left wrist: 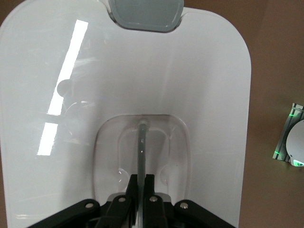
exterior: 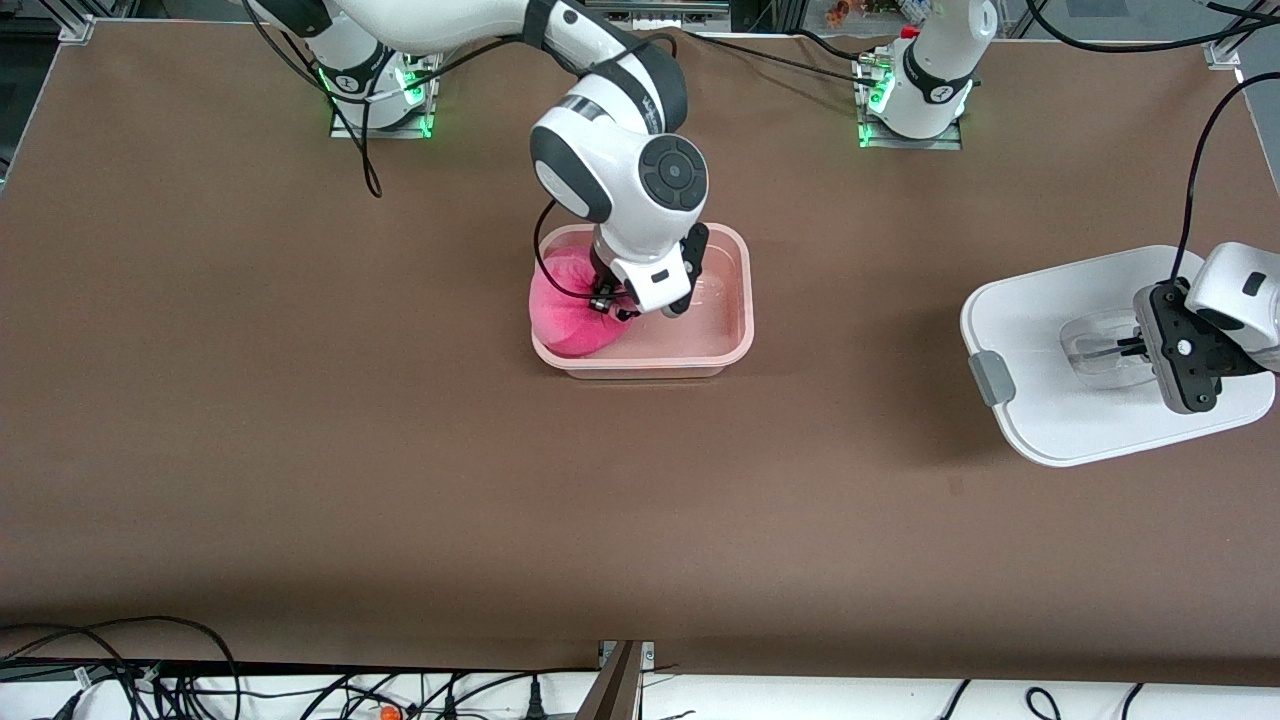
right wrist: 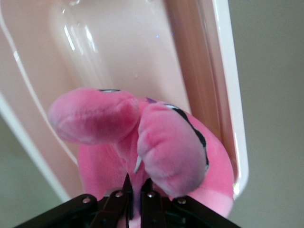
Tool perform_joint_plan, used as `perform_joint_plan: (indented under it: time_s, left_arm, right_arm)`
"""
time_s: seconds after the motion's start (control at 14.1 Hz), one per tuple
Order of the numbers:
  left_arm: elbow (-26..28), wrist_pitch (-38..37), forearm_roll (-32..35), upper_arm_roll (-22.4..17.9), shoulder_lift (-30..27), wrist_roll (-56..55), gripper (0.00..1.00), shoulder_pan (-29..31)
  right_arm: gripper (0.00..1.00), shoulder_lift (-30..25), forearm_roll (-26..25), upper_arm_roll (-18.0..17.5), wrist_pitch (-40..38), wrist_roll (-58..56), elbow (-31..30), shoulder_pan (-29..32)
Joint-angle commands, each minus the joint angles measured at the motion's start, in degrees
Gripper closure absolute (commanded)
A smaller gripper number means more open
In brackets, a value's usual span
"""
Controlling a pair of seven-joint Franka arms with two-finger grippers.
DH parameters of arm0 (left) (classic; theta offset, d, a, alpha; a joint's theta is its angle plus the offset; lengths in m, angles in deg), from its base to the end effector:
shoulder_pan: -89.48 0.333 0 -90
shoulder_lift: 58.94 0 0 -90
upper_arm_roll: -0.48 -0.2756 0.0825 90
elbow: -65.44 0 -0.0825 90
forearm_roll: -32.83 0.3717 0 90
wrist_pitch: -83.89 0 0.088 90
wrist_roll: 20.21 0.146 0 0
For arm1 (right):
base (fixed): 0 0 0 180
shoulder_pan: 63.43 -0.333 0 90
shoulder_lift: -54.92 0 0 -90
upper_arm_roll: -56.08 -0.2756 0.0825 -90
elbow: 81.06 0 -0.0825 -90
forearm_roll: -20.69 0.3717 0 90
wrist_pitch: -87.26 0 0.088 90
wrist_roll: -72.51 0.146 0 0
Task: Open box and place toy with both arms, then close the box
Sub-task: 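Carry the pink toy into the open box with the right gripper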
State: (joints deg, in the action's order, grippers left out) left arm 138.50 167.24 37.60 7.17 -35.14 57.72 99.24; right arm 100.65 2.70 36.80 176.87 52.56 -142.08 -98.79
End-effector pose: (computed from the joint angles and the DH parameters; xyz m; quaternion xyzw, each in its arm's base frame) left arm 0.6145 0.0565 0.4282 0.7899 -0.6019 -0.1000 0.0621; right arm 0.4719 0.4895 0.2894 0.7957 0.5905 -0.1162 0.0689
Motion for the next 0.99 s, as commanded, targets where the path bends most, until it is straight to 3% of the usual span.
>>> perform_joint_plan:
  time_s: [0.0, 0.07, 0.14, 0.21, 0.5, 0.71, 0.92]
  left_arm:
    - [-0.8, -1.6, -0.4, 0.1, 0.0, 1.3, 1.0, 0.2]
    - [-0.8, -1.6, -0.4, 0.1, 0.0, 1.3, 1.0, 0.2]
    - [-0.8, -1.6, -0.3, 0.1, 0.0, 1.3, 1.0, 0.1]
    - [-0.8, -1.7, -0.4, 0.1, 0.0, 1.3, 1.0, 0.1]
    - [-0.7, -2.0, -0.4, 0.2, -0.1, 1.9, 1.0, -0.1]
    - [-0.7, -2.0, -0.9, 0.3, 0.0, 2.6, 1.0, -1.6]
    - [-0.6, -1.8, -1.9, 0.3, 0.3, 1.2, 1.0, -6.0]
  right_arm:
    - [1.0, 3.5, -1.5, 2.2, 3.3, 4.6, 2.2, -3.0]
    - [0.85, 4.0, -1.5, 3.1, 4.7, 6.2, 2.2, -4.2]
    - [0.5, 4.0, -1.4, 3.4, 5.9, 6.8, 2.1, -4.5]
    - [0.01, 4.0, -1.3, 3.4, 7.0, 6.9, 2.0, -4.3]
    - [0.0, 3.1, -1.1, 3.5, 8.7, 6.6, 2.5, -2.8]
    - [0.0, -2.5, 0.3, 3.2, 11.7, 6.8, 2.5, -1.3]
    - [0.0, -8.3, 2.3, 4.8, 5.2, 14.2, 2.4, -0.9]
